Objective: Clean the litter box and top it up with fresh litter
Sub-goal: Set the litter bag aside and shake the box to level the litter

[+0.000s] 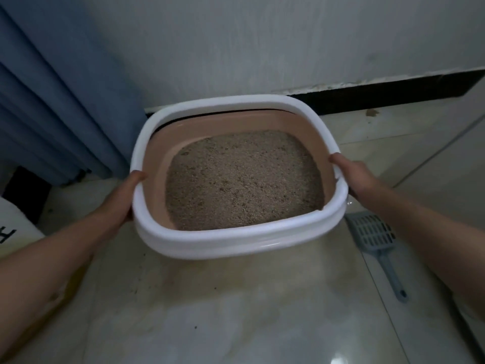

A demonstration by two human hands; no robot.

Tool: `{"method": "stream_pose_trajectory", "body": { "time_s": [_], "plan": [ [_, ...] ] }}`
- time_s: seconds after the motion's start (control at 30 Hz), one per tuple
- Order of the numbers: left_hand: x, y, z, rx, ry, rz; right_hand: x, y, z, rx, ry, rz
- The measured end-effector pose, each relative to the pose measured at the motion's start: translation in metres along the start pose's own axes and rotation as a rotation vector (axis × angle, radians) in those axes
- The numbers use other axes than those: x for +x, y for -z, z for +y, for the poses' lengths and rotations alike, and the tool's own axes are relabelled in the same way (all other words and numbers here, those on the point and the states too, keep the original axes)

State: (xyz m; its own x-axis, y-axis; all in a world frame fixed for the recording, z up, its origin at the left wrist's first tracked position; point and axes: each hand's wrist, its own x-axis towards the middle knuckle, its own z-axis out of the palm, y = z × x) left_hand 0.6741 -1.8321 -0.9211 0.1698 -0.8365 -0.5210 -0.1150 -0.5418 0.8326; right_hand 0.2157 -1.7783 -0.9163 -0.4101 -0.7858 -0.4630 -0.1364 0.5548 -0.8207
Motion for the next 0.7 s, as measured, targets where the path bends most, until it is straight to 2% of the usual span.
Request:
{"method": "stream_pose_trajectory", "body": {
  "time_s": [0.17,0.4,0.7],
  "plan": [
    [0.011,-0.005,-0.003,0.049,-0.017,-0.008,0.006,0.008,0.004,-0.003,0.015,0.043],
    [0.018,-0.048,-0.002,0.064,-0.021,-0.079,0.022,0.029,0.007,-0.006,0.006,0.107],
    [0.040,-0.069,-0.008,0.033,-0.020,-0.120,0.048,0.040,0.006,0.046,-0.039,0.077]
  ]
}}
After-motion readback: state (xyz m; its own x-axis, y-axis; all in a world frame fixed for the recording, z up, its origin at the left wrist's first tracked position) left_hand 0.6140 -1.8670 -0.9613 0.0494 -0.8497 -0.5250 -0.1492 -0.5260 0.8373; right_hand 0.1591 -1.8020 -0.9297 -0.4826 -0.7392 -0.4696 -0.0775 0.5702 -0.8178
